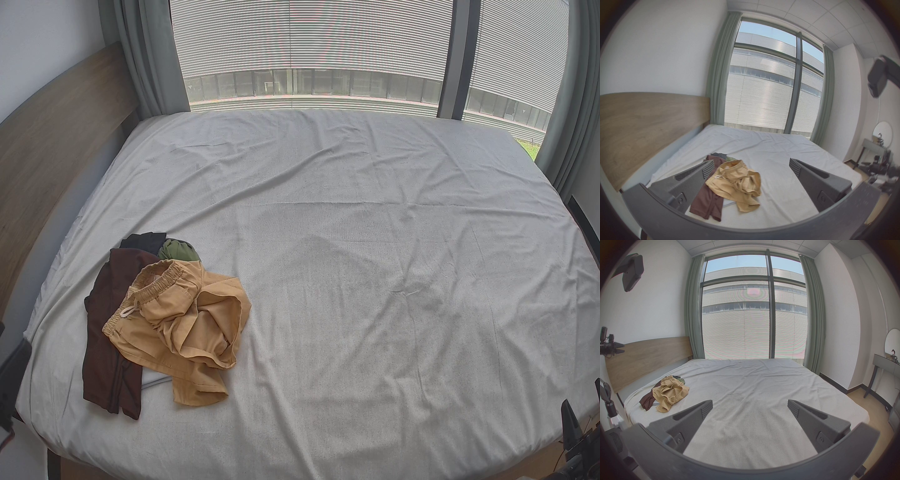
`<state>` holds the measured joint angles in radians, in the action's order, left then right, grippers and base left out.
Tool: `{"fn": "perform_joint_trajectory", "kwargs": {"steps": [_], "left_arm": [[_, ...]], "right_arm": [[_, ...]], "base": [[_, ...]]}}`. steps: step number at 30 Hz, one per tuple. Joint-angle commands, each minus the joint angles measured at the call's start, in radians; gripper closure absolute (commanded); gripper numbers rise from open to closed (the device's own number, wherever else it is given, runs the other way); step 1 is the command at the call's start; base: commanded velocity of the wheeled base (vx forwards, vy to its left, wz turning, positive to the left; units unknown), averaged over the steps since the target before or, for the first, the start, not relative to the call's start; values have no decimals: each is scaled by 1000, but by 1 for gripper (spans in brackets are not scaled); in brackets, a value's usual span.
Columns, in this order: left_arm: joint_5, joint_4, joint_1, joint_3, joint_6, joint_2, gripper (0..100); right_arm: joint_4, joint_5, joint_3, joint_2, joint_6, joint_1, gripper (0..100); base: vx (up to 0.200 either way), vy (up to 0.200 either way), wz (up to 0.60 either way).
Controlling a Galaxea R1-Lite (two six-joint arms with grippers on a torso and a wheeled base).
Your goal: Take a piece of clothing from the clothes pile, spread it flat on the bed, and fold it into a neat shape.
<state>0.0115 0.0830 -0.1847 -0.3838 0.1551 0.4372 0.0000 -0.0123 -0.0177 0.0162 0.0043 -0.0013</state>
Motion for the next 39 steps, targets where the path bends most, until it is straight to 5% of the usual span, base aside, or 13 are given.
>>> {"fn": "perform_joint_trajectory", "kwargs": {"steps": [1, 9, 22, 39], "left_arm": [[31, 29, -55, -168, 52, 331, 0], [140, 34, -29, -213, 47, 502, 0], [318, 187, 162, -179, 34, 643, 0], [406, 310, 228, -251, 27, 847, 0]], "right_arm": [[0, 0, 18, -16, 0, 1, 0], [0, 0, 18, -16, -1, 1, 0], [-2, 0, 18, -16, 3, 0, 0], [-2, 0, 18, -16, 2, 0, 0]], "base": [[0, 0, 0], [0, 0, 0], [0, 0, 0], [0, 0, 0]]}}
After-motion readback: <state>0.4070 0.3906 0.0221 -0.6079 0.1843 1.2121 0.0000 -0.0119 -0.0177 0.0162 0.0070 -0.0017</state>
